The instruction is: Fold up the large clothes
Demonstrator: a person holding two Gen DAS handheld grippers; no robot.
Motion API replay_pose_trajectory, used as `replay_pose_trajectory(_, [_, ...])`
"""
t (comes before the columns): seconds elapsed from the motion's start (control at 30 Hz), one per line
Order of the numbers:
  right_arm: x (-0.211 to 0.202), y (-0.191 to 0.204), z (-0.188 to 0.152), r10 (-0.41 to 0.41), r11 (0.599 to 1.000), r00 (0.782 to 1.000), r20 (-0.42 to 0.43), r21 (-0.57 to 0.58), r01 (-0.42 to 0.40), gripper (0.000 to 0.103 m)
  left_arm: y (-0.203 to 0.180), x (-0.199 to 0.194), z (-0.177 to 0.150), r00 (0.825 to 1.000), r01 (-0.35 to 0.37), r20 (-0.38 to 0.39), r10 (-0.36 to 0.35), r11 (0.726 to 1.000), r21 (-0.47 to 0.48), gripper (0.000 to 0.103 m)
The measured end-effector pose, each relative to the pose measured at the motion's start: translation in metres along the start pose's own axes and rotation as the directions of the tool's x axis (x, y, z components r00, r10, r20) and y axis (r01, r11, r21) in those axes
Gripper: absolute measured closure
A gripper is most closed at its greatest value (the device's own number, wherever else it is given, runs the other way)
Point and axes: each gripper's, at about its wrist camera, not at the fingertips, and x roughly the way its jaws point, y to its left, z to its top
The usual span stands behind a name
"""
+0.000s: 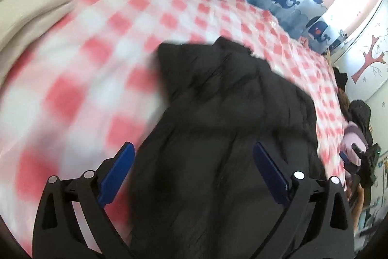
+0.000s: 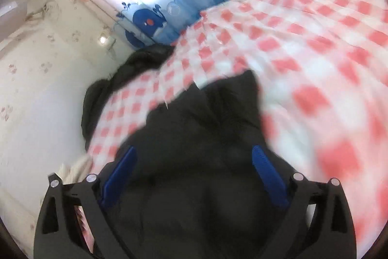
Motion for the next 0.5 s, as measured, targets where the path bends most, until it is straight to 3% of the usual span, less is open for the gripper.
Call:
replay_pose_trajectory(0.1, [-0.037, -0.051, -0.043, 0.002, 0.994, 0.995, -0.101, 0.105, 0.008, 0.011, 0.036, -0.019, -0.049, 0.997, 0.007, -0.070, -0.013, 0.997, -0.078, 0.009])
replay_pose_trajectory(0.27, [-0.060, -0.085, -0.106, 0.127, 0.969, 0.961, -0.246, 0.236, -0.068, 0.011, 0.059, -0.026, -0.126, 0.979, 0.069, -0.179, -0.098, 0.984, -0.162, 0.009])
replay_pose_trajectory(0.5, [-0.067, -0.077, -0.156, 0.279, 0.942, 0.887, -0.369, 0.283, -0.179, 0.011, 0.051, -0.027, -0.189, 0.916, 0.263, -0.239, -0.322, 0.932, -0.247, 0.009])
